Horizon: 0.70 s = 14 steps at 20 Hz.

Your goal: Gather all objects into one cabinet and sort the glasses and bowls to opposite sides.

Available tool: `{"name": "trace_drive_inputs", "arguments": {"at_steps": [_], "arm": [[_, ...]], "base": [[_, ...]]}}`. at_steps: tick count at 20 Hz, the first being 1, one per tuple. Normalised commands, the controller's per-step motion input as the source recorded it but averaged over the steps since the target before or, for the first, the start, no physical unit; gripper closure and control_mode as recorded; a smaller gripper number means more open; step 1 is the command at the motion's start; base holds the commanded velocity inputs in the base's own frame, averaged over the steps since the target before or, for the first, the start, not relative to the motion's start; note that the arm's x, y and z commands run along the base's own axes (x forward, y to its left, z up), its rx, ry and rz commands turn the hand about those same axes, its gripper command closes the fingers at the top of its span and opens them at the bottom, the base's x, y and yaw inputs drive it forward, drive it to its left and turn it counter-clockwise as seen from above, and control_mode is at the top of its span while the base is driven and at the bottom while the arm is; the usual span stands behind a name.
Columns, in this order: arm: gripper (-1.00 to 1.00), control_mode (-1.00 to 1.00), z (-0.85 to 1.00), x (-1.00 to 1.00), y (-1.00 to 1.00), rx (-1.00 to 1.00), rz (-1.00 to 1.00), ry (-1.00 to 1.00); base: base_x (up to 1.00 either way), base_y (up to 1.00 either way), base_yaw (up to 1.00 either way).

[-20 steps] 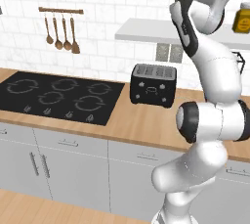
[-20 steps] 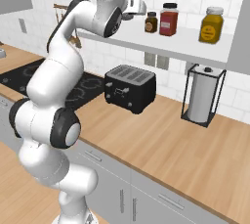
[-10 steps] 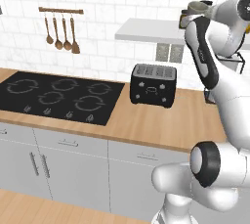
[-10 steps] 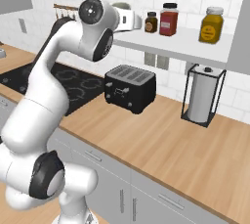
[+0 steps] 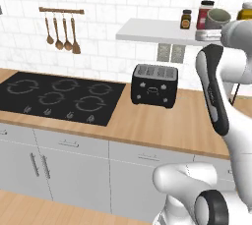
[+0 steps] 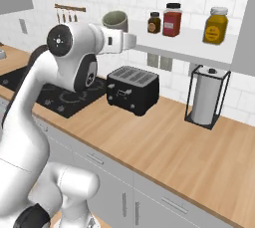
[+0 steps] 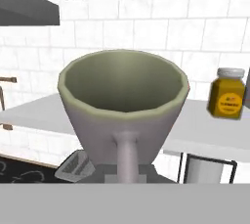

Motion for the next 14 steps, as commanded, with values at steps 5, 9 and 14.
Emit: {"name": "trace_drive_inputs", "arguments": {"at_steps": [5,9,14], "arm": [[1.00,-1.00,-0.56,-0.78,0.07,-0.07,-0.03,0.00],[1.00,1.00,-0.13,-0.19,0.00,-0.02,0.00,0.00],[1.00,1.00,0.00,0.00,0.00,0.00,0.00,0.00]], "base": [[0.00,0.00,0.00],[-0.74,0.00,-0.01],[-0.97,0.00,-0.01]]}}
